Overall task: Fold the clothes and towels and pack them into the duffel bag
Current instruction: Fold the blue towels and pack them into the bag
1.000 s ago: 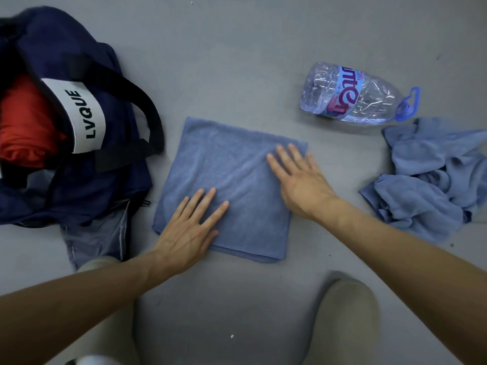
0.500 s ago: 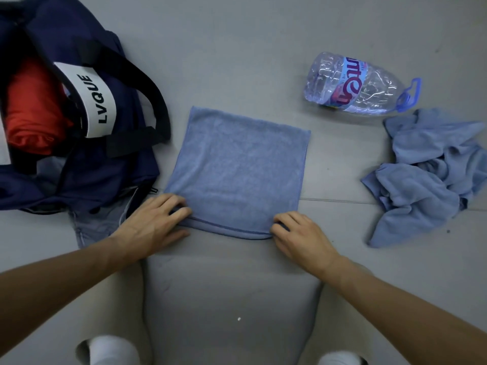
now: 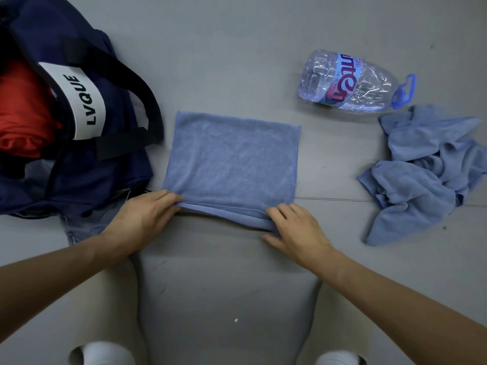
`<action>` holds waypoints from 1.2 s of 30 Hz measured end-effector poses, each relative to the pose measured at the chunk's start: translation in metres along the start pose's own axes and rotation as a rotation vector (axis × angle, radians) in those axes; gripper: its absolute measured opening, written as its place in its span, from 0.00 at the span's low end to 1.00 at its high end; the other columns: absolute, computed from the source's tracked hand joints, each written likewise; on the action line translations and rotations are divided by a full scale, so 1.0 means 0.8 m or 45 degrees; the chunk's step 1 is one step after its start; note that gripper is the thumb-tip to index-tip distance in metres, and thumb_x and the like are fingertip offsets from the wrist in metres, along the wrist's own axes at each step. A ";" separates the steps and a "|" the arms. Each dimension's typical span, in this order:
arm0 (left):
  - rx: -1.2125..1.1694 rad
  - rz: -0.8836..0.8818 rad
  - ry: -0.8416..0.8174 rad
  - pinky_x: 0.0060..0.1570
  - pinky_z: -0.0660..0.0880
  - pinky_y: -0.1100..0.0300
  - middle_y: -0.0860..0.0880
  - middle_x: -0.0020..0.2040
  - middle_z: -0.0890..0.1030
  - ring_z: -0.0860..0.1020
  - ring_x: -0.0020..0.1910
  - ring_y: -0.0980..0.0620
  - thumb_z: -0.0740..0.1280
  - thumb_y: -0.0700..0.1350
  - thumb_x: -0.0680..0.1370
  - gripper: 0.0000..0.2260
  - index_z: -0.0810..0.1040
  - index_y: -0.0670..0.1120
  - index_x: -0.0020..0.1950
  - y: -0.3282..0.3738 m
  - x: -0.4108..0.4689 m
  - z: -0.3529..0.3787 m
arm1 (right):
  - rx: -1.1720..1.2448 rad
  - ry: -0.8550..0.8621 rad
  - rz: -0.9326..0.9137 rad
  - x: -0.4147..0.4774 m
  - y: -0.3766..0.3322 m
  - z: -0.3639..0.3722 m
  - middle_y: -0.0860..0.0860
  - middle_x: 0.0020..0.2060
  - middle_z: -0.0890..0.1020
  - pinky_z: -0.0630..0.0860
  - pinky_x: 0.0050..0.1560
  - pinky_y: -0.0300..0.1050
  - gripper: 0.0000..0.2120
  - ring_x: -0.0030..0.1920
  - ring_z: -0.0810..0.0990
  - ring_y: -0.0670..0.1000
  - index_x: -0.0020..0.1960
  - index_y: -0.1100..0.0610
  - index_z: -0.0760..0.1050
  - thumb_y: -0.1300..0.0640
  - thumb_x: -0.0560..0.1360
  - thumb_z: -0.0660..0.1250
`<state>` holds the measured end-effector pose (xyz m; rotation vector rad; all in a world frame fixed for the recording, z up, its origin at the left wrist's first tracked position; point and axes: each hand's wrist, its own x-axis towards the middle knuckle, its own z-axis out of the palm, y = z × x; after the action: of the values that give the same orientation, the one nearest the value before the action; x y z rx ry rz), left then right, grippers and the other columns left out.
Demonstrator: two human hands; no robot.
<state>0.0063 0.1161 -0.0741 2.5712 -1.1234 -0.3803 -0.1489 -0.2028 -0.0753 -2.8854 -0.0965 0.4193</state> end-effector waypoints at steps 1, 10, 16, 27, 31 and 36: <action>-0.008 -0.015 0.004 0.39 0.79 0.53 0.49 0.47 0.83 0.82 0.42 0.44 0.57 0.52 0.81 0.15 0.80 0.46 0.54 0.001 0.000 -0.003 | -0.029 0.026 -0.001 0.002 -0.002 0.002 0.52 0.38 0.77 0.75 0.35 0.50 0.15 0.37 0.76 0.57 0.47 0.55 0.75 0.51 0.66 0.76; -0.071 -0.055 -0.022 0.41 0.79 0.54 0.52 0.48 0.83 0.83 0.44 0.48 0.56 0.57 0.81 0.18 0.81 0.49 0.55 0.004 -0.004 -0.018 | 0.123 0.244 0.100 -0.024 0.011 -0.005 0.49 0.34 0.79 0.71 0.33 0.46 0.08 0.35 0.78 0.56 0.46 0.53 0.75 0.56 0.73 0.58; -0.190 -0.091 -0.032 0.45 0.76 0.58 0.57 0.50 0.80 0.81 0.48 0.54 0.57 0.54 0.81 0.15 0.80 0.50 0.58 0.005 -0.012 -0.039 | 0.364 0.220 0.192 -0.031 0.031 -0.021 0.47 0.46 0.83 0.69 0.46 0.38 0.12 0.45 0.80 0.50 0.52 0.52 0.78 0.53 0.75 0.58; -0.117 -0.345 0.327 0.50 0.73 0.53 0.51 0.52 0.82 0.79 0.50 0.48 0.65 0.45 0.81 0.07 0.80 0.50 0.57 -0.022 0.145 -0.071 | 0.597 0.381 0.515 0.109 0.098 -0.104 0.48 0.43 0.85 0.70 0.46 0.43 0.08 0.45 0.81 0.52 0.55 0.49 0.82 0.53 0.79 0.66; -0.111 -0.491 0.275 0.56 0.74 0.49 0.46 0.57 0.81 0.78 0.56 0.44 0.63 0.45 0.82 0.10 0.79 0.48 0.61 -0.027 0.184 -0.056 | 0.460 0.260 0.517 0.163 0.121 -0.099 0.49 0.48 0.85 0.75 0.52 0.48 0.10 0.50 0.81 0.55 0.57 0.49 0.80 0.53 0.79 0.63; 0.244 -0.245 0.303 0.47 0.74 0.44 0.43 0.62 0.76 0.74 0.53 0.37 0.66 0.40 0.78 0.12 0.80 0.45 0.61 0.018 0.167 -0.036 | 0.069 0.140 0.141 0.167 0.123 -0.078 0.58 0.70 0.71 0.71 0.66 0.55 0.23 0.68 0.71 0.63 0.70 0.55 0.72 0.57 0.76 0.65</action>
<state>0.0949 0.0120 -0.0575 2.8094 -0.8697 -0.0048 -0.0001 -0.2988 -0.0764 -2.8621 0.0918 0.2765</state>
